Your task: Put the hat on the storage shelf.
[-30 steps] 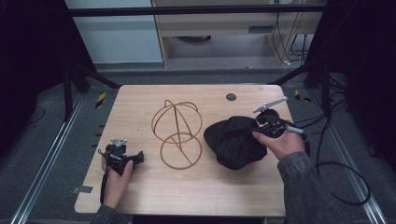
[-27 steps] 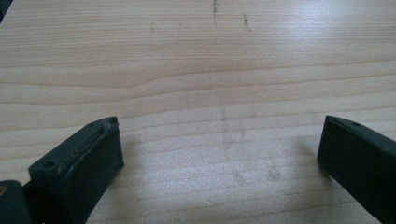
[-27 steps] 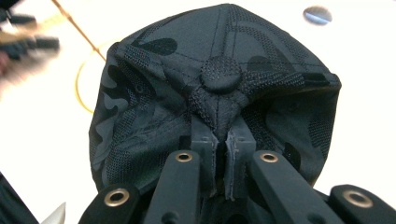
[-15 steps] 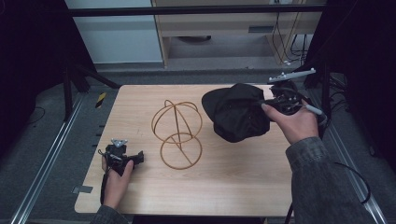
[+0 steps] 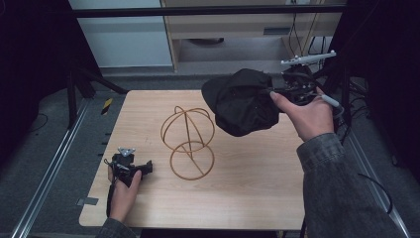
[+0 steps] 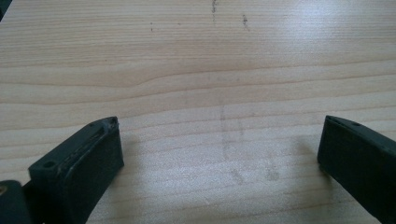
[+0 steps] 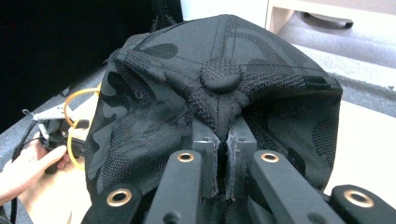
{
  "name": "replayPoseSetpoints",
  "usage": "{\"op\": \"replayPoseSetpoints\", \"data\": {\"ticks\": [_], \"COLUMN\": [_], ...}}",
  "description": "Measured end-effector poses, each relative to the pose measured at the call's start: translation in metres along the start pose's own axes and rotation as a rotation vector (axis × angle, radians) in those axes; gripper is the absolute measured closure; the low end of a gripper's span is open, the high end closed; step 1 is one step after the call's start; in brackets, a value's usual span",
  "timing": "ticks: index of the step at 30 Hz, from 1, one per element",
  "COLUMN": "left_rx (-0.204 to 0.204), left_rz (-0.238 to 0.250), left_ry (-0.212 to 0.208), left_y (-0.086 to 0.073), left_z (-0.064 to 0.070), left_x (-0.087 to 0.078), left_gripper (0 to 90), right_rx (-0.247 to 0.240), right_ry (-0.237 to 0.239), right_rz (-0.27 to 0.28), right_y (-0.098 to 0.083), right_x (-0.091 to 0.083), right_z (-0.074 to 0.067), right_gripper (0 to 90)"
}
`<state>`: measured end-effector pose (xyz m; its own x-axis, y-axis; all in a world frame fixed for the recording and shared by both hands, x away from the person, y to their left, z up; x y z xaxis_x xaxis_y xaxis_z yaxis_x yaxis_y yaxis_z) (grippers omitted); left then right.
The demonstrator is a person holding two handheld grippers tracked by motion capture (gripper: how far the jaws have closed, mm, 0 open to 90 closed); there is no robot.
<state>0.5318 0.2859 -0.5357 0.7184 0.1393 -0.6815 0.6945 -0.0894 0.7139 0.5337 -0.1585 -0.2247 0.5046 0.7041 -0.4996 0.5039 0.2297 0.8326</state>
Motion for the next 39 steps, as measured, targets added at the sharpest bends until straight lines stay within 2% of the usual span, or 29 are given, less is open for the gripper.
{"op": "replayPoseSetpoints", "data": {"ticks": [8,18,28,39], "left_rx": [-0.001,-0.001,-0.006,-0.006], "left_rz": [0.000,0.000,0.003,0.003], "left_ry": [0.000,0.000,0.001,0.001], "left_y": [0.000,0.000,0.000,0.000], "left_z": [0.000,0.000,0.000,0.000], "left_x": [0.000,0.000,0.000,0.000], "left_gripper": [0.0,0.0,0.0,0.0], "right_rx": [-0.017,-0.034,-0.053,-0.065], "right_ry": [0.056,0.109,0.154,0.182], "right_rz": [0.026,0.027,0.007,-0.006], "right_y": [0.014,0.023,0.025,0.023], "right_x": [0.012,0.031,0.048,0.057], "right_z": [-0.017,-0.035,-0.052,-0.062], "right_gripper": [85.2,85.2,85.2,85.1]}}
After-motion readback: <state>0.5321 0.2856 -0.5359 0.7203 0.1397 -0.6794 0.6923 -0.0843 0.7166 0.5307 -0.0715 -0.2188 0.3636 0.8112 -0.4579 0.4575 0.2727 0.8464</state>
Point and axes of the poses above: each handheld gripper's, and its own axes: x roughly forward along the jaws, y roughly out of its top, z roughly to its right, the point moved 4 cm from there along x, roughly forward along the jaws, and after that the axes turned 12 degrees about y, right-handed, at the moved point
